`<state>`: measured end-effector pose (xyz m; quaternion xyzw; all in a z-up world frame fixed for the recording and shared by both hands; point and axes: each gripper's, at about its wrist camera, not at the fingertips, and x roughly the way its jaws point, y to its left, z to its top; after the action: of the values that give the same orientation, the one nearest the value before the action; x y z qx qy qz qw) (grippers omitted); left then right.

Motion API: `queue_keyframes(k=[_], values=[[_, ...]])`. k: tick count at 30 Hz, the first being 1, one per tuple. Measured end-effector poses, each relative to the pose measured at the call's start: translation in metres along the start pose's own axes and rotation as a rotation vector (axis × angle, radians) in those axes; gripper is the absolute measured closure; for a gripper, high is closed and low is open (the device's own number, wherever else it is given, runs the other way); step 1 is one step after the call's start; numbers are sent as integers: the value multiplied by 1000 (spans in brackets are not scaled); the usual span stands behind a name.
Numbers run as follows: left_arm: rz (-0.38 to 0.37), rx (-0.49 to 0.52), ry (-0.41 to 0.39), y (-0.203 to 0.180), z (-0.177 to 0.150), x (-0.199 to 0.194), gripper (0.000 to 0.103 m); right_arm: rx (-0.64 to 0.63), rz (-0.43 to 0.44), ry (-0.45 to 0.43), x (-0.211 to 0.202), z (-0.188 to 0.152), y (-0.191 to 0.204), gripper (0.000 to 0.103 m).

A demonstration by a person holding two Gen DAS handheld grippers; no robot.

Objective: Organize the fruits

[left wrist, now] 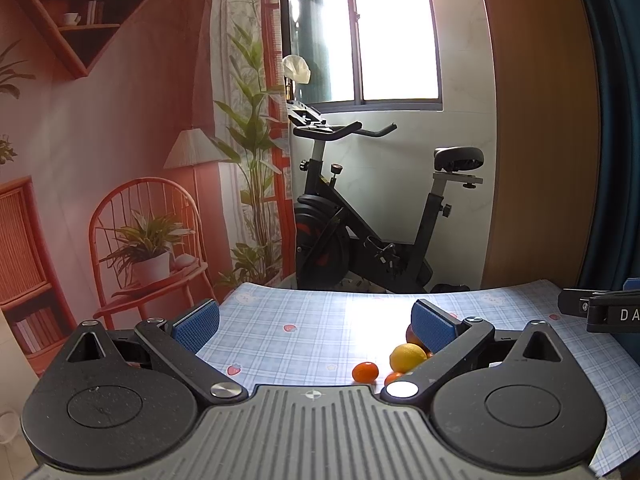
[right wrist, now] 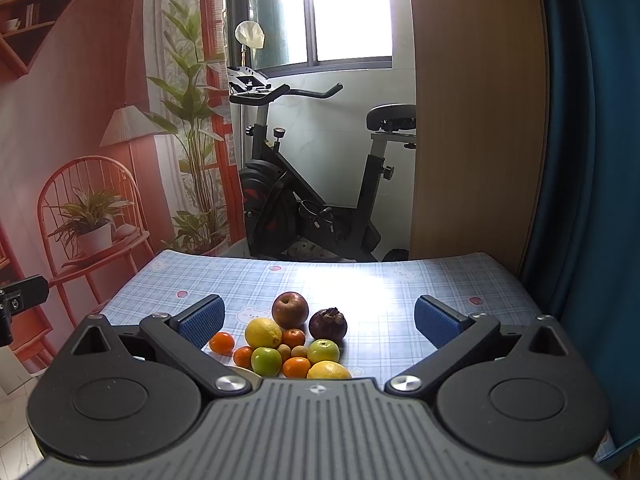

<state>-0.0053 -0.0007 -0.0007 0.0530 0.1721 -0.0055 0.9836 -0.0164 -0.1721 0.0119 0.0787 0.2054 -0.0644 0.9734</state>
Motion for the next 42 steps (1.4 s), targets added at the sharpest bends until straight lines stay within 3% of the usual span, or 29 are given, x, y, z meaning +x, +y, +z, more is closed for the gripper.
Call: queue_keyframes(k=[17,24,34,39,42], values=[[0,-8,0,1,2,-3,0,8,-6,1,-4,2,0,0],[15,-15,-41,4,2,-1,0,69,35,-73,6,2,-16,0],[-53,-49,-11,9,-7,38,1,157,8,-83,49,-19,-46,0],[-44,-54,38,18,-13,72,5,122,5,-141,72,-25,-47,0],[-66,-94,66,29,-11,90,6,99,28,-116,87,-26,-48,0]])
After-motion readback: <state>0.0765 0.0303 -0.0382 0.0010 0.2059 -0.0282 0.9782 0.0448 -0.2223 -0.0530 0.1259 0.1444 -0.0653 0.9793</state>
